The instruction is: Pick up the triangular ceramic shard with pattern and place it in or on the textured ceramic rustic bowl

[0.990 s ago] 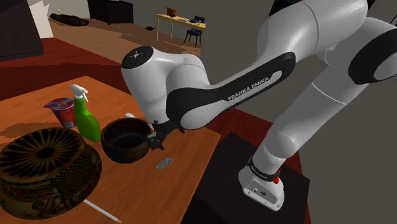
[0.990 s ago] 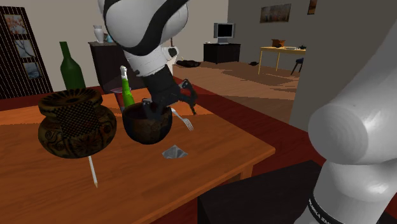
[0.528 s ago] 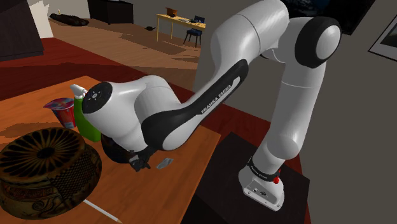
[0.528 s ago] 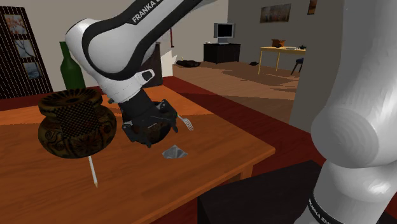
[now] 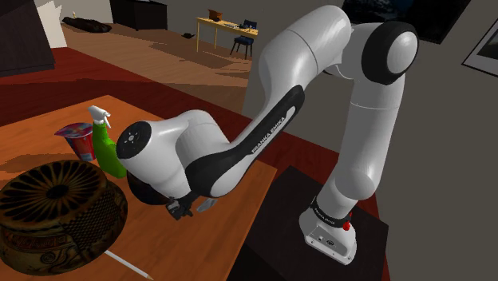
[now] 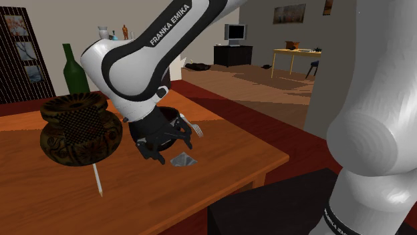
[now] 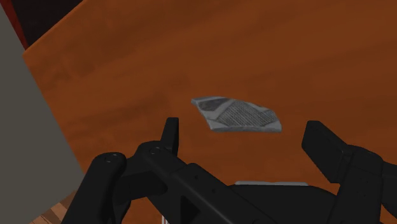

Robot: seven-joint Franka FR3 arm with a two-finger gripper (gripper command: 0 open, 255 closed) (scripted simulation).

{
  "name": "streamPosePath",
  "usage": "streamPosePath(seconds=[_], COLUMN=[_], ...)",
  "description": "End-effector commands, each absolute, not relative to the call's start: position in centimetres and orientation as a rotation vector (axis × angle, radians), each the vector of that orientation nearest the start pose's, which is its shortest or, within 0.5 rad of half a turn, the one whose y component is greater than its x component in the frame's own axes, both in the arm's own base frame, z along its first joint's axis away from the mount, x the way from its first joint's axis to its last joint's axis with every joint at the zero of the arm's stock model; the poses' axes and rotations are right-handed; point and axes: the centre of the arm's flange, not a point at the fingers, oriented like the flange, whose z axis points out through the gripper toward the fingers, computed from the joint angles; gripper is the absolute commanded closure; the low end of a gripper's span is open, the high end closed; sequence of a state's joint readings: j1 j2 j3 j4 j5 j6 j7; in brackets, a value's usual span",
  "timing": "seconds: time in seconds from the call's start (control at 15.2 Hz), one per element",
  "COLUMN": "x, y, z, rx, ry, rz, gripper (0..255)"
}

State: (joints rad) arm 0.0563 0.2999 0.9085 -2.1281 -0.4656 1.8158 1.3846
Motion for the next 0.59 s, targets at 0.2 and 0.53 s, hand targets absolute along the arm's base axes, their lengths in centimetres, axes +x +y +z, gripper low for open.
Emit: streamPosePath(seconds=[0.2,0.53], x=[32.23,32.23], y=[39.51,39.51], z=[28.93,28.93], rx=[-3.622,-3.623], ry=[0.287,0.287], rz=[0.022,0.022], gripper=[0,255])
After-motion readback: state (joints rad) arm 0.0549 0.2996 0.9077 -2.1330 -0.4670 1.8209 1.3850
